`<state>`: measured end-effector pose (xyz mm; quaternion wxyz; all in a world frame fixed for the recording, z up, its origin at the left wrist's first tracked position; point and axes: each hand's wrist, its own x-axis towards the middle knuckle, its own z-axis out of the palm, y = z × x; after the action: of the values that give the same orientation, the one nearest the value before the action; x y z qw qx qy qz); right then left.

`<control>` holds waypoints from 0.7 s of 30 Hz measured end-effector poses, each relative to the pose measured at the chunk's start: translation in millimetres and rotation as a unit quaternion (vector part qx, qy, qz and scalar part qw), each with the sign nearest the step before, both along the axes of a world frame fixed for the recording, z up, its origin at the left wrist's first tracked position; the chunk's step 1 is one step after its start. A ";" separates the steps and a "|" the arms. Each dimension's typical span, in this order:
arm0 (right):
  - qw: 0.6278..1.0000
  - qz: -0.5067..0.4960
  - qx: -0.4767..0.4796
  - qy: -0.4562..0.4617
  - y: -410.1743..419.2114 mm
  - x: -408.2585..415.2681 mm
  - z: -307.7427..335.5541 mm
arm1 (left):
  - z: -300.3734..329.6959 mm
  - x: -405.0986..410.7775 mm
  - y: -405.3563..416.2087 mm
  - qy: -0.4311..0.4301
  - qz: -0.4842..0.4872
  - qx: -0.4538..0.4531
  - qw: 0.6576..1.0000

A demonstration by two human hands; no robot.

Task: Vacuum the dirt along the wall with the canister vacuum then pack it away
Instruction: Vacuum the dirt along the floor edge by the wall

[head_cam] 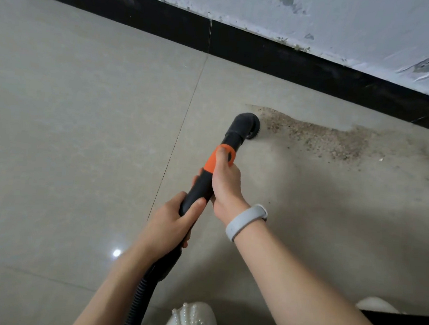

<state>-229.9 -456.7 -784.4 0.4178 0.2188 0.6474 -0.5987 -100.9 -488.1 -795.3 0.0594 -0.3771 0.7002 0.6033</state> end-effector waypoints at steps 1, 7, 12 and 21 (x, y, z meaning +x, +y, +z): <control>1.000 -0.015 -0.001 0.004 5.2 4.1 -1.5 | -1.4 3.8 3.0 -0.006 -0.014 -0.003 1.000; 1.000 -0.009 -0.001 0.024 0.1 3.5 -2.8 | -3.9 1.6 2.5 -0.017 0.004 -0.016 1.000; 0.998 0.059 -0.020 0.024 -34.9 -25.1 3.9 | -0.6 -29.4 -15.1 0.000 0.071 -0.033 0.997; 0.999 0.050 -0.002 0.004 -28.3 -49.7 8.7 | 8.4 -55.1 -16.9 0.002 0.035 -0.019 0.999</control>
<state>-279.5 -485.0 -775.7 0.4452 0.1830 0.6582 -0.5789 -156.0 -505.1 -786.8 0.0298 -0.4008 0.6979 0.5928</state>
